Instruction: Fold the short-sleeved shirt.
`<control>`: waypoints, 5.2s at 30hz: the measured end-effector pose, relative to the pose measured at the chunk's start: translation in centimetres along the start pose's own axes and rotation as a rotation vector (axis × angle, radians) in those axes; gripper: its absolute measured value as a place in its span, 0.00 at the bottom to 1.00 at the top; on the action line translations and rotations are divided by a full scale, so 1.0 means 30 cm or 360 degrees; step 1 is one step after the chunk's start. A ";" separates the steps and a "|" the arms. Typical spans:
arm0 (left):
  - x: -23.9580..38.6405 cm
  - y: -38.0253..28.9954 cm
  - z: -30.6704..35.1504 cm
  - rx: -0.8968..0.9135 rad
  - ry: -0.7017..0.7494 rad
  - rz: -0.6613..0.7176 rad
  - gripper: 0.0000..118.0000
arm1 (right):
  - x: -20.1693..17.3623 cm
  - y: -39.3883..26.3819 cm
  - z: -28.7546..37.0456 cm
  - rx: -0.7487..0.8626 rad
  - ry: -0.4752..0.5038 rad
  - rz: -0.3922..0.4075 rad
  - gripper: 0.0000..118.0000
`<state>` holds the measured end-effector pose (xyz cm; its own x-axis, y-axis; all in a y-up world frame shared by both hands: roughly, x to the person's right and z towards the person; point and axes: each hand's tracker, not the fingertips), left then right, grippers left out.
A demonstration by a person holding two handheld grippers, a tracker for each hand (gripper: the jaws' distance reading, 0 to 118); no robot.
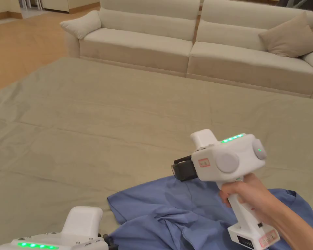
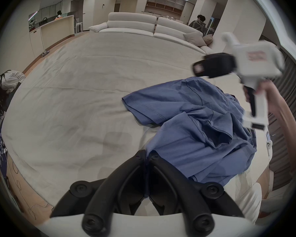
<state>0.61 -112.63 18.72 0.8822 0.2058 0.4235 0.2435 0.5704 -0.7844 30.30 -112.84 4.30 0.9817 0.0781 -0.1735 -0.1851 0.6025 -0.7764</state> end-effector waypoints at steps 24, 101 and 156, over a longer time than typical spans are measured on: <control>0.002 0.072 0.048 0.0057 -0.0026 0.0075 0.01 | 0.075 0.013 -0.023 -0.0166 0.0070 -0.0385 0.00; 0.182 0.978 -0.690 0.0224 0.0652 -0.0323 0.01 | 1.205 -0.374 0.402 0.0181 -0.0617 -0.1495 0.00; 0.040 -0.388 0.369 0.0081 0.0192 -0.0281 0.15 | 0.050 -1.340 1.212 0.0267 -0.0608 -0.1105 0.03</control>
<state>-5.63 -110.21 33.37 0.8703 0.0046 0.4925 0.3803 0.6292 -0.6779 40.81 -108.08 57.28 0.8231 -0.1098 0.5572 0.4515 0.7218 -0.5246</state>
